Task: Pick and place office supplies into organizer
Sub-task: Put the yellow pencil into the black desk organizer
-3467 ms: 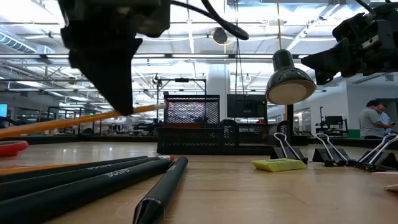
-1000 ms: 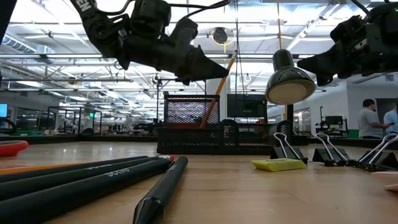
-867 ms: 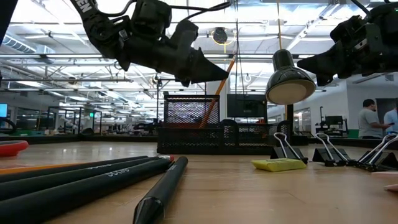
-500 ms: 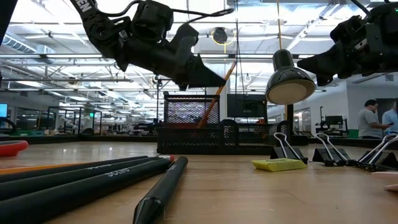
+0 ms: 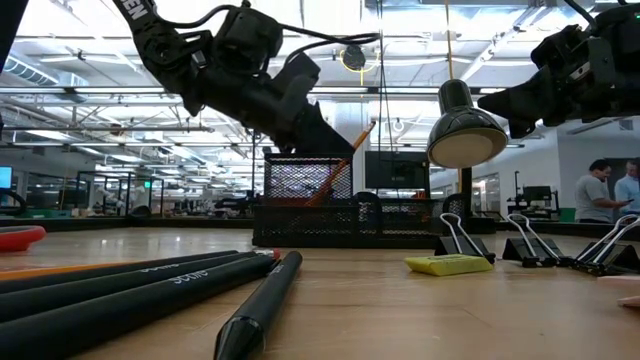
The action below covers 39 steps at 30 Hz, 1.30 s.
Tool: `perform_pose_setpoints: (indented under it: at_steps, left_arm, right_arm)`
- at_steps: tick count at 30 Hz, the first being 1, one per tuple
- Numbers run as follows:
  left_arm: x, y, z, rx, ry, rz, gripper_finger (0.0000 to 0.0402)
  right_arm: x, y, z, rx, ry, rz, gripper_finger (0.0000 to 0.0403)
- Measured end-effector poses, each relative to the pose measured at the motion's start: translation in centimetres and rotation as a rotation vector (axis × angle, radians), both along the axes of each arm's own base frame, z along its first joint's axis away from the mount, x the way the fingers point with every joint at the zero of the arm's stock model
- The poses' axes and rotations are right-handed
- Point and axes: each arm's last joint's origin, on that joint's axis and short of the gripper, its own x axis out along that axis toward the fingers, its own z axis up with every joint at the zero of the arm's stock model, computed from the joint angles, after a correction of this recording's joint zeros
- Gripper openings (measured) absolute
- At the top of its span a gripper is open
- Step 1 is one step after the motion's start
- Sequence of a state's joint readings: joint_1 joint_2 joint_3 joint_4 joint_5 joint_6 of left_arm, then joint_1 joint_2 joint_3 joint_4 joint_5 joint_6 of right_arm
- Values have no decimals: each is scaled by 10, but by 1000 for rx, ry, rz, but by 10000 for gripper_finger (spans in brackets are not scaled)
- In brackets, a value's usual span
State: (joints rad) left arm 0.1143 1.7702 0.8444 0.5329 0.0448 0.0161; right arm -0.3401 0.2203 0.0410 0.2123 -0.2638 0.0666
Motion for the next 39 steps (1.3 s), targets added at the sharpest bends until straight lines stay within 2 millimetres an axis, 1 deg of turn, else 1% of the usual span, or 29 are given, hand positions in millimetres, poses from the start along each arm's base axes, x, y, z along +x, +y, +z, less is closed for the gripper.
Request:
perform_pose_setpoints:
  at_steps: [15, 22, 25, 33, 35, 39]
  left_arm:
    - [0, -3, -1, -57, 7, 18, 35]
    - [0, -6, -1, -9, 12, -17, 40]
    - [0, -7, -1, -39, 11, -5, 59]
    - [0, -7, 0, -43, 11, -5, 144]
    - [-2, -7, 4, -37, 5, 0, 159]
    - [-7, -6, 21, -25, -24, 23, 177]
  right_arm:
    - [0, 0, 0, 0, 0, 0, 4]
    - [0, 0, 0, 17, -1, 0, 4]
    - [0, 0, 0, 25, -2, 0, 4]
    - [0, 0, 0, 26, -2, 0, 4]
    - [0, 0, 0, 26, -2, 0, 4]
    - [0, 0, 0, 23, -2, 0, 4]
